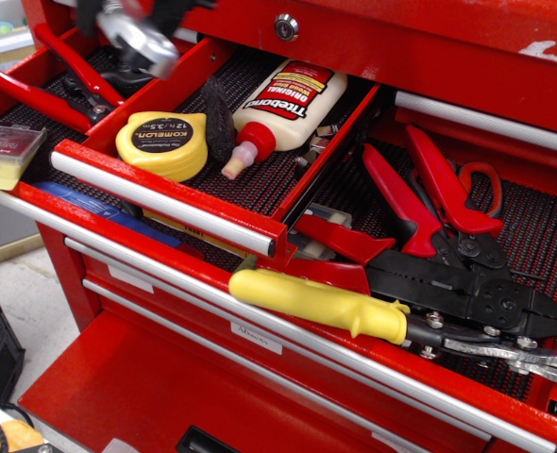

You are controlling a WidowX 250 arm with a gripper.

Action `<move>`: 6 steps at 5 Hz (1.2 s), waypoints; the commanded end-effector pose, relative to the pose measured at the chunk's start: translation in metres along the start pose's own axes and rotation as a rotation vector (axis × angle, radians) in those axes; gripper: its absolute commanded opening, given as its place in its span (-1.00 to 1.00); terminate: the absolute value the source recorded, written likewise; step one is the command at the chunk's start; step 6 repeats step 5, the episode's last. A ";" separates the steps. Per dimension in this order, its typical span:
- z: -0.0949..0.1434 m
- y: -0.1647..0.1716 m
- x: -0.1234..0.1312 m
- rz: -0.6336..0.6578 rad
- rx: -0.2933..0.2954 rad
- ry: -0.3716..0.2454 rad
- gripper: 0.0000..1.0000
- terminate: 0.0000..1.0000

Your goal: Pick up box cutter and put into drawer

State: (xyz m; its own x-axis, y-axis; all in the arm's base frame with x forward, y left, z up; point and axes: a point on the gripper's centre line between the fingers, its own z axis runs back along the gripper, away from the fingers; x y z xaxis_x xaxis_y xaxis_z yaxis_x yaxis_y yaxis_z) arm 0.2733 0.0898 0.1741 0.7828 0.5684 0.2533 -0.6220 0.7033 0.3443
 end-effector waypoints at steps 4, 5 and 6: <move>0.001 -0.014 -0.006 -0.242 -0.363 -0.363 1.00 -1.00; 0.001 -0.014 -0.006 -0.242 -0.363 -0.363 1.00 1.00; 0.001 -0.014 -0.006 -0.242 -0.363 -0.363 1.00 1.00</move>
